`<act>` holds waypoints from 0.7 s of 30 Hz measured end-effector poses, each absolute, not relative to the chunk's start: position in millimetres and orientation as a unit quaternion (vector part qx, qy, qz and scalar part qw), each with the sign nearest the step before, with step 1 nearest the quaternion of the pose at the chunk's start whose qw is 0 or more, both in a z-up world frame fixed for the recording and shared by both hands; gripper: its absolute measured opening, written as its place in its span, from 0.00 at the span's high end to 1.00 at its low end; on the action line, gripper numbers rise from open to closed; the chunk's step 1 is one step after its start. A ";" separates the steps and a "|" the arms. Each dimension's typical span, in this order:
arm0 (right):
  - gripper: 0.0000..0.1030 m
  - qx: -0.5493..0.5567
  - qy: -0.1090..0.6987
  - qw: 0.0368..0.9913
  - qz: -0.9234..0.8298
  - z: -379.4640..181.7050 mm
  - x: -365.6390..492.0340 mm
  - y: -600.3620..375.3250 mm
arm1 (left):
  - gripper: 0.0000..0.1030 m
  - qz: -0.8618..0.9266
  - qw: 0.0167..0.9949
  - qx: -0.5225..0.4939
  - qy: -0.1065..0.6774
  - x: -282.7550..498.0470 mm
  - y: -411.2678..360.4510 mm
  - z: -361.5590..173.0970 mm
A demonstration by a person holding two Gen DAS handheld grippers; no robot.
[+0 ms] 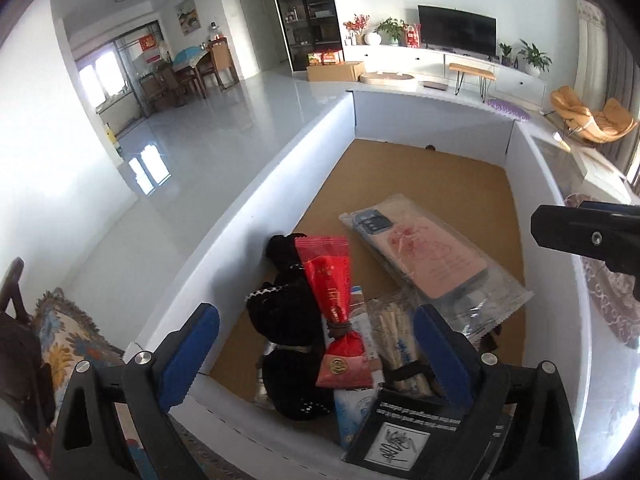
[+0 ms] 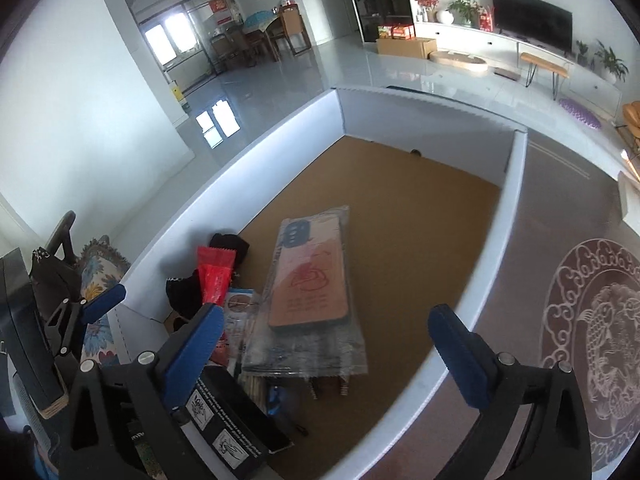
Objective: Organize objects
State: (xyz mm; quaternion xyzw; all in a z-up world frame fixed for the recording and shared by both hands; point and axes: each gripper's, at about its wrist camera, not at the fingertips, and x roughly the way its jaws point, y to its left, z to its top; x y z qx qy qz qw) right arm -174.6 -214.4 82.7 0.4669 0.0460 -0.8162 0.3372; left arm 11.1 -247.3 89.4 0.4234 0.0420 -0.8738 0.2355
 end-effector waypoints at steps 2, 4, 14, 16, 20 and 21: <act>0.01 0.469 0.047 0.328 -0.819 92.7 -177.0 -201.8 | 0.04 -0.879 0.230 0.411 0.074 18.6 -249.5 91.6; 0.01 0.469 0.052 0.321 -0.821 96.1 -172.2 -193.2 | 0.04 -0.867 0.241 0.423 0.100 18.4 -251.2 89.7; 0.01 0.480 0.086 0.312 -0.815 62.8 -156.1 -186.8 | 0.04 -0.865 0.224 0.441 0.079 19.2 -233.5 84.5; 0.01 0.479 0.088 0.313 -0.815 57.4 -155.8 -191.0 | 0.04 -0.866 0.231 0.437 0.073 19.6 -234.5 85.9; 0.01 0.477 0.091 0.318 -0.815 53.6 -154.2 -194.8 | 0.04 -0.866 0.244 0.431 0.069 21.6 -237.0 87.3; 0.01 0.475 0.092 0.318 -0.815 52.5 -153.8 -196.3 | 0.04 -0.866 0.247 0.429 0.069 21.8 -237.6 87.7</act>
